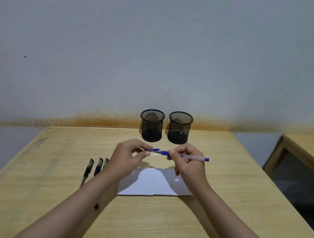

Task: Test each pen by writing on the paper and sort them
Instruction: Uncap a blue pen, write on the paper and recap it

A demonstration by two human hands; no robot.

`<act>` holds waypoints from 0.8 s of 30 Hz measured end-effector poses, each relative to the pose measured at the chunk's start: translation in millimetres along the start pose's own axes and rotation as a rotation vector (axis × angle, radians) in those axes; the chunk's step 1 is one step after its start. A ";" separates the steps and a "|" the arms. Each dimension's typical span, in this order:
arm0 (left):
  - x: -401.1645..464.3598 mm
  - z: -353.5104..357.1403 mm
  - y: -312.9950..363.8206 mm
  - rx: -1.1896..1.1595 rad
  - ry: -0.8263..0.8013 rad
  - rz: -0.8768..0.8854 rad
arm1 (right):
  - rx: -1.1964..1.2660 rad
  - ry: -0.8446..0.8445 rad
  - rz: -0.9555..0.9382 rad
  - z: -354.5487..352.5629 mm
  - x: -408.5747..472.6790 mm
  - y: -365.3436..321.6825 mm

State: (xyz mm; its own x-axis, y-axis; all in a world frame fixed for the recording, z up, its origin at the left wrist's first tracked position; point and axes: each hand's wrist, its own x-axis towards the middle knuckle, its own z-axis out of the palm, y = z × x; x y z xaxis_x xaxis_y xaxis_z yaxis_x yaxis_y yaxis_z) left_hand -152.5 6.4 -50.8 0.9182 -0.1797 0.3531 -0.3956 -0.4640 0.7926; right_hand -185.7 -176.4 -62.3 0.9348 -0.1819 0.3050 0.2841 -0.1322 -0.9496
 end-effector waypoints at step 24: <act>-9.2 18.6 29.9 -0.190 -0.112 0.235 | -0.026 -0.287 -0.057 -48.9 -33.9 -23.7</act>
State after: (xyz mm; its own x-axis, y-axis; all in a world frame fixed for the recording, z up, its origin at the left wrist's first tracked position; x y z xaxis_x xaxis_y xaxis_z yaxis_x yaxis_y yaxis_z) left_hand -172.4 -21.9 -39.6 0.7935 -0.3623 0.4890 -0.5845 -0.2298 0.7782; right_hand -234.5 -214.8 -46.6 0.9407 0.1088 0.3214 0.3357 -0.1601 -0.9283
